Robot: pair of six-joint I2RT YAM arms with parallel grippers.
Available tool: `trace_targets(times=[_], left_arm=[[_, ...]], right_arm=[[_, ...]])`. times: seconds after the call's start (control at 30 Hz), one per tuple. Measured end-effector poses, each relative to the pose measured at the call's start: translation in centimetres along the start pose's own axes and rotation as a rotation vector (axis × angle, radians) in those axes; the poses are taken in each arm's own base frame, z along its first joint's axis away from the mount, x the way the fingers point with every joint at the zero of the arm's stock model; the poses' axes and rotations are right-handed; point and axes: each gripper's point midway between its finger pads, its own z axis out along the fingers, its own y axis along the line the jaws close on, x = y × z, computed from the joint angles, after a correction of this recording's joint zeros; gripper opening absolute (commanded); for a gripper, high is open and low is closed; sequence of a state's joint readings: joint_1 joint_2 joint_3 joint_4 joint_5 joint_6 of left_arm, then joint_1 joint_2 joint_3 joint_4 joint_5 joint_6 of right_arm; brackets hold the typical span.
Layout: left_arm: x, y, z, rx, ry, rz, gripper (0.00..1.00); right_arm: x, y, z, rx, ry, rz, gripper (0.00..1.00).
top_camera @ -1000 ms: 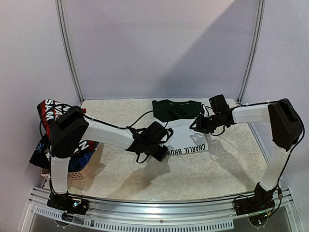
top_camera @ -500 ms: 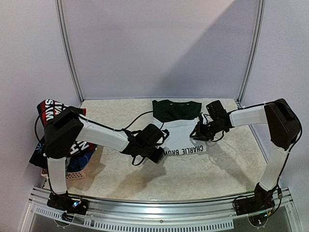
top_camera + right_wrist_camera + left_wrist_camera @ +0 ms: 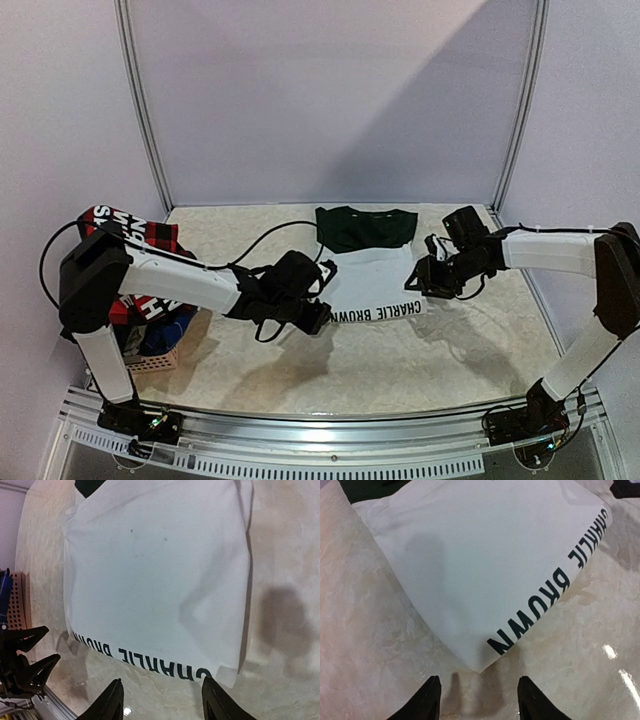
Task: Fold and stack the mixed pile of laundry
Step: Adjust the 2/3-rectangle-folded T-shirt at the center of the board, then fold the 2/3-rectangle-folded T-shirt at the center of the board.
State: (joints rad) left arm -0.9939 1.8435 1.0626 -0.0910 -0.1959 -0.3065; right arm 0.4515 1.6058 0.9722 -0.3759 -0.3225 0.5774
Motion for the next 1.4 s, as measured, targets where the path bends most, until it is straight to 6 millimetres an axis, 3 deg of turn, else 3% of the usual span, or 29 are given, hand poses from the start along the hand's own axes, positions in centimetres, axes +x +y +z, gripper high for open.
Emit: trace_targets(times=[0.1,0.33,0.7,0.87,0.97,1.27,1.4], left_arm=[[0.0,0.1,-0.1,-0.002,-0.002,-0.009,0.54],[0.0,0.1,-0.1,-0.004,0.0,-0.036,0.54],[0.8,0.5,0.5,-0.028,0.018,-0.042,0.54],[0.9,0.5,0.6,-0.032,0.02,-0.041,0.54],[0.9,0.6,0.7,-0.033,0.021,-0.041,0.54],[1.3,0.6,0.9,-0.035,0.029,-0.035,0.56],[1.8,0.7,1.2,-0.039,0.041,-0.031,0.58]], right_arm=[[1.1,-0.4,-0.5,0.007,0.019,-0.001,0.58],[4.0,-2.5,0.5,0.043,0.092,0.025,0.53],[4.7,-4.6,2.3,0.118,0.129,0.057,0.51],[4.3,-4.6,2.6,0.116,0.122,0.057,0.51],[3.8,-4.5,2.9,0.106,0.115,0.059,0.43],[3.4,-4.8,3.6,0.098,0.111,0.072,0.02],[3.4,-4.8,3.6,0.095,0.113,0.069,0.0]])
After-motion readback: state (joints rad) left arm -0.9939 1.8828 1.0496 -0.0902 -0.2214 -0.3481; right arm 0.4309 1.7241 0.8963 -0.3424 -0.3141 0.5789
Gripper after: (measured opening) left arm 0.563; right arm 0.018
